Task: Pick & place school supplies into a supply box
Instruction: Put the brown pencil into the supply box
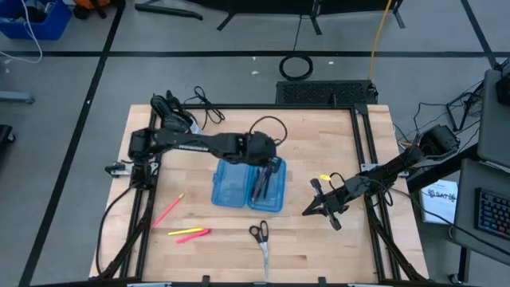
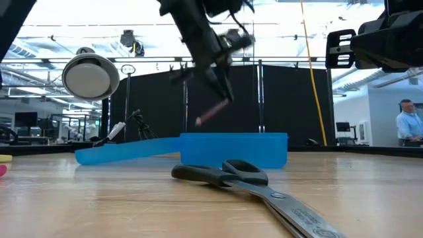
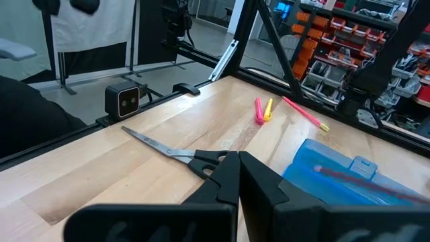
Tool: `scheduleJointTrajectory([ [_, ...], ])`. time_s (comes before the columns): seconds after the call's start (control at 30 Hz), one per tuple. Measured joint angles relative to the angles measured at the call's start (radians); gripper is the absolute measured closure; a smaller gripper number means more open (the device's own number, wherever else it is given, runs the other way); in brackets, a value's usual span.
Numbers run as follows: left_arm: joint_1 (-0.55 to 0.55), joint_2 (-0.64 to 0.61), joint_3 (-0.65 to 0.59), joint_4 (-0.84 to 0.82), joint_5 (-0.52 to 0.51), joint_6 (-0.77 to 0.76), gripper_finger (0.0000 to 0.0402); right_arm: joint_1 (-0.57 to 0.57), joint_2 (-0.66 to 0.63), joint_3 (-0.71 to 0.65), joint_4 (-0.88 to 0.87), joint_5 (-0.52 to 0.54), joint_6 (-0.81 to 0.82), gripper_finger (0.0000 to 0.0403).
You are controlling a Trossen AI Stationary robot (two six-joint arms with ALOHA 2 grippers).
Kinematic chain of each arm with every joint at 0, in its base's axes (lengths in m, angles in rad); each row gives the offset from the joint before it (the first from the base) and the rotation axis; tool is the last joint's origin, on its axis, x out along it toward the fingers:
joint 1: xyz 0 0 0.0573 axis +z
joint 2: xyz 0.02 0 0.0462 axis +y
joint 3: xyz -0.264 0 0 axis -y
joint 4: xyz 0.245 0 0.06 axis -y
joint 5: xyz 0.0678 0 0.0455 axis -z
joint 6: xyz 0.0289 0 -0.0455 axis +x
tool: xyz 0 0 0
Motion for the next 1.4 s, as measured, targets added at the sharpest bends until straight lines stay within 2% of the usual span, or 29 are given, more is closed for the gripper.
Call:
scheduleJointTrajectory([
  [0.33, 0.037, 0.148, -0.001, 0.041, 0.123, 0.004, 0.0384, 0.0, 0.0, 0.0, -0.002, 0.0, 0.014, 0.0403],
  [0.8, 0.035, 0.164, -0.001, -0.019, 0.067, -0.079, 0.0385, 0.0, 0.0, 0.0, -0.006, 0.0, 0.014, 0.0403],
  [1.13, 0.029, 0.176, -0.001, -0.044, -0.034, -0.081, 0.0386, 0.0, 0.0, 0.0, -0.003, 0.0, 0.016, 0.0403],
  [1.3, 0.027, 0.226, 0.0, -0.032, -0.001, -0.088, 0.0383, 0.0, 0.0, 0.0, 0.004, -0.002, 0.022, 0.0403],
  [1.4, 0.027, 0.253, 0.003, -0.022, 0.017, -0.092, 0.0372, 0.0, 0.0, 0.0, 0.012, -0.05, 0.024, 0.0403],
])
